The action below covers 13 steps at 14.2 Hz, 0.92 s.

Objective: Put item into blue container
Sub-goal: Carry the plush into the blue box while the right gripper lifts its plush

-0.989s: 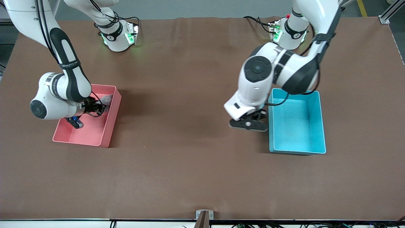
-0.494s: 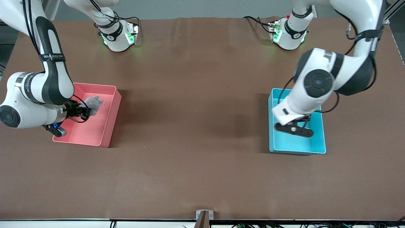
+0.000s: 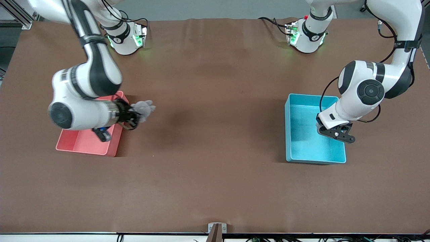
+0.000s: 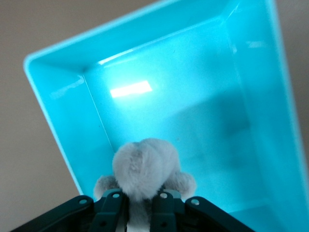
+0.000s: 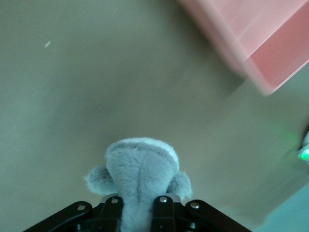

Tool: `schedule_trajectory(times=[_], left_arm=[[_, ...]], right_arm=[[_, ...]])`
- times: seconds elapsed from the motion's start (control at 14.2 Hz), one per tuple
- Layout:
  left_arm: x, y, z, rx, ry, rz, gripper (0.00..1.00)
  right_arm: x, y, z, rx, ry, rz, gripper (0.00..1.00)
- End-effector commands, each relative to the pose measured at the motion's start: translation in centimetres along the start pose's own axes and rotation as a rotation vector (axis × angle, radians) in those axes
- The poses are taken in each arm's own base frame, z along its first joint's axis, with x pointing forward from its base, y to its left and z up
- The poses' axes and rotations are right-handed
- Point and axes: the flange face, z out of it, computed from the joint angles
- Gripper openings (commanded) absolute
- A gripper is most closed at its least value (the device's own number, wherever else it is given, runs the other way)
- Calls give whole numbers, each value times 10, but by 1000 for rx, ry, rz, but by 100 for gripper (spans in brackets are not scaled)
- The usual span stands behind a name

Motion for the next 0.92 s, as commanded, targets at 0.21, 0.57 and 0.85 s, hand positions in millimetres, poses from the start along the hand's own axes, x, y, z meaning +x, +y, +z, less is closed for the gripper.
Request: schedule_trajectory(times=[0.21, 0.57, 0.85], left_arm=[[-7, -3, 53, -44, -16, 43, 15], [-12, -5, 79, -60, -6, 46, 19], [-12, -6, 69, -54, -2, 46, 89]], right_arm=[[-84, -72, 73, 118, 93, 115, 1], [-119, -112, 130, 194, 139, 169, 1], [-130, -128, 163, 231, 162, 155, 1]])
